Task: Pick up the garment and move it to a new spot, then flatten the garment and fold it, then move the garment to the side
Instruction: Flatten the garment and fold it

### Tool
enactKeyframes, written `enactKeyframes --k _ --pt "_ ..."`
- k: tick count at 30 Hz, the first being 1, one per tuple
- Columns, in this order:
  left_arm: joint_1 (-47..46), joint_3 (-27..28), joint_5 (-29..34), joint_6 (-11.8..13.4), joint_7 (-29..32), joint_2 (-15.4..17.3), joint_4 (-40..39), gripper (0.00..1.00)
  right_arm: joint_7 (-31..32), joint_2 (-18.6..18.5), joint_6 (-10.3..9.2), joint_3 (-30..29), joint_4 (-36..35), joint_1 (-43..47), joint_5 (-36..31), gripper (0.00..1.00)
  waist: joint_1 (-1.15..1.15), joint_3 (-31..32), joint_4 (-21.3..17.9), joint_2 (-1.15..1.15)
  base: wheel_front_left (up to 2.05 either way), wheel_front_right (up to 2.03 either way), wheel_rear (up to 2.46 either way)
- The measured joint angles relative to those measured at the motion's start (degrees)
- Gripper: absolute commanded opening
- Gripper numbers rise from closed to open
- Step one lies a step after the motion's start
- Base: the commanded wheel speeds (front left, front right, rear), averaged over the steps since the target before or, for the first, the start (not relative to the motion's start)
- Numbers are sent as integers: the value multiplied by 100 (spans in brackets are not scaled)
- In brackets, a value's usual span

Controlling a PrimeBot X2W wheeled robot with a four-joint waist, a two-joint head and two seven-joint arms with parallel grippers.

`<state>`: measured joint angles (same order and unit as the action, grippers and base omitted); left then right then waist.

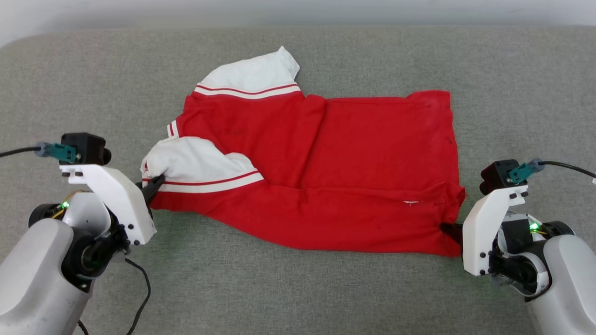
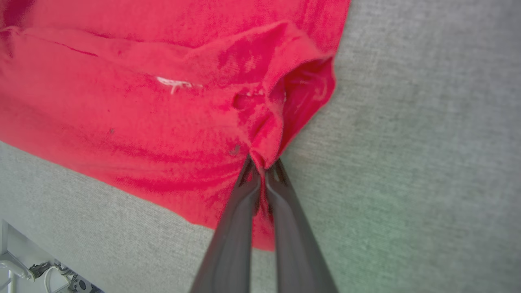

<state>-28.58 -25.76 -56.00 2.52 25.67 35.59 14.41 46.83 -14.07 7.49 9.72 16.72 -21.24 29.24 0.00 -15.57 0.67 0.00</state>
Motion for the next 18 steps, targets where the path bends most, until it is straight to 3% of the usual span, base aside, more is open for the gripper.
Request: enactKeyframes --k 18 --pt "1141 64 -201 125 -553 -126 41 0 -291 -301 1 414 -169 441 371 0 0 1213 -63 0 0 0 0"
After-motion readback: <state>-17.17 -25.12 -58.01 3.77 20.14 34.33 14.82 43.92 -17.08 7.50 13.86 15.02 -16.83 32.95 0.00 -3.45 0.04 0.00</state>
